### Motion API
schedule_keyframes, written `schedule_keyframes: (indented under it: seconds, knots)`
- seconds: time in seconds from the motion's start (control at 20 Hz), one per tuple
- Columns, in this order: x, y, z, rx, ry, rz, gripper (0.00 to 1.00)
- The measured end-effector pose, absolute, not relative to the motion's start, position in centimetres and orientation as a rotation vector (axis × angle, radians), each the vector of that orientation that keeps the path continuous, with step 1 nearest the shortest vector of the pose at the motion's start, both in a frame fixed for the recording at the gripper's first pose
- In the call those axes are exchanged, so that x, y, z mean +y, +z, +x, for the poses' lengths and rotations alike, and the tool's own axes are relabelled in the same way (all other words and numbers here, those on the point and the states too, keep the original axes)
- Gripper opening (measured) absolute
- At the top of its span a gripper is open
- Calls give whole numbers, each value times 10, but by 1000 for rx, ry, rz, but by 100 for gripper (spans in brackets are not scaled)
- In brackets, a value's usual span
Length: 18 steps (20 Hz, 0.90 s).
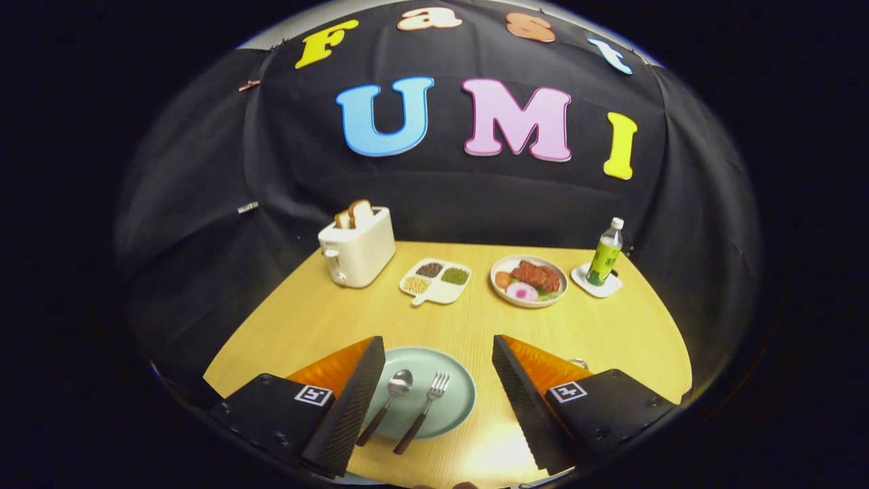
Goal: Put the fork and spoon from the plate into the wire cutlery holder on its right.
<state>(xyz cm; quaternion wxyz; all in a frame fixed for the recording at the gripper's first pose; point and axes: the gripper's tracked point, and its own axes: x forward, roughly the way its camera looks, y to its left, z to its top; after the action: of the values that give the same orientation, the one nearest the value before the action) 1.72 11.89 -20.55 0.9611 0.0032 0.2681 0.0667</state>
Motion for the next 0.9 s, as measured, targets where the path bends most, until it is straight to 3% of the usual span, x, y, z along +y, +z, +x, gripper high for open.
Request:
schedule_keyframes:
  seconds: [0.35,0.65,0.85,0.9]
  knots:
    - [143,-318,-12,917,222,-58,99]
    - [142,-380,-29,1125,192,-103,97]
    - [129,-399,-27,1194,143,-136,81]
    - [129,-403,-26,1208,138,-135,71]
